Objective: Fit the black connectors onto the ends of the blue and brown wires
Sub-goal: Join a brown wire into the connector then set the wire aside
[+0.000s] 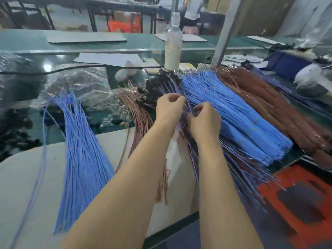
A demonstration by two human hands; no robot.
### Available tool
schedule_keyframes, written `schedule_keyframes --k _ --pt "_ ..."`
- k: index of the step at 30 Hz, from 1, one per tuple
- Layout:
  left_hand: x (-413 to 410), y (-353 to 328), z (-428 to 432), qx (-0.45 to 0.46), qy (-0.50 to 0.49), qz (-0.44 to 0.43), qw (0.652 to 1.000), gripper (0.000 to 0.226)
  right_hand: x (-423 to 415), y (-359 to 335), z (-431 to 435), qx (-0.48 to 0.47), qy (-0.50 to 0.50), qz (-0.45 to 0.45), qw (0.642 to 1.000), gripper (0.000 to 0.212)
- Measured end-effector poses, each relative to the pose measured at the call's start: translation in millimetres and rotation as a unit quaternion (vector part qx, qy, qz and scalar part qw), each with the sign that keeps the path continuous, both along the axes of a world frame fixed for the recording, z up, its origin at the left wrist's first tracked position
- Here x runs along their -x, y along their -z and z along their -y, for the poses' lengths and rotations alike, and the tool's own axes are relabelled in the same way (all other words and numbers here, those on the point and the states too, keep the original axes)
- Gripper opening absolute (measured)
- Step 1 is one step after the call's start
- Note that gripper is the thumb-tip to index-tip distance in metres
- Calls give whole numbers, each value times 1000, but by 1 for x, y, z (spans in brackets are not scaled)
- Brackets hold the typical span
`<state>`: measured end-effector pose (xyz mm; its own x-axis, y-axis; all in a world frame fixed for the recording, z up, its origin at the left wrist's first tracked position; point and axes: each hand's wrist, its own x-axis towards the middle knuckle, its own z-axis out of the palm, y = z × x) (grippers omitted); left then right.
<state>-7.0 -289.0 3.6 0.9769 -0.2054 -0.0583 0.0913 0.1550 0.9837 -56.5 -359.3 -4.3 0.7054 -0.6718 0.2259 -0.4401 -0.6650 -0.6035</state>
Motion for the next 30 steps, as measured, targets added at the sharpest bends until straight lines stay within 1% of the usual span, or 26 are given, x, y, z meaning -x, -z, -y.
schedule_keyframes --k 2,4,6,9,12,15,17,20,23,25,27,28,30 --pt "-2 -12 -17 19 -20 27 999 18 -1 -14 -13 -6 -9 86 996 21" --pt "-4 -23 -44 50 -51 42 997 15 -3 -30 -36 -25 -63 161 985 16" --pt "-6 -31 -80 78 -90 53 991 12 -9 -40 -66 -59 -147 179 971 11" --pt "-6 -35 -143 108 -167 57 978 9 -24 -39 -118 -88 -262 116 954 13" --pt "-6 -31 -207 126 -255 56 957 13 -41 -26 -177 -77 -351 30 933 13" --pt "-2 -23 -263 138 -327 49 934 20 -52 -11 -233 -61 -421 -29 905 17" --pt "1 -19 -292 149 -352 35 923 19 -59 -1 -262 -37 -439 -60 896 21" --pt "3 -18 -318 169 -366 29 915 17 -67 11 -290 27 -432 -124 893 26" --pt "3 -20 -324 162 -366 23 916 17 -75 17 -299 37 -409 -126 903 30" --pt "3 -19 -319 147 -358 19 922 16 -77 19 -298 26 -407 -119 905 29" --pt "2 -15 -310 106 -350 25 930 14 -79 18 -294 -1 -410 -93 907 28" --pt "1 -12 -304 75 -348 36 934 16 -79 14 -289 -30 -408 -63 910 28" --pt "0 -4 -293 -36 -330 85 940 23 -78 3 -272 -128 -401 10 907 22"
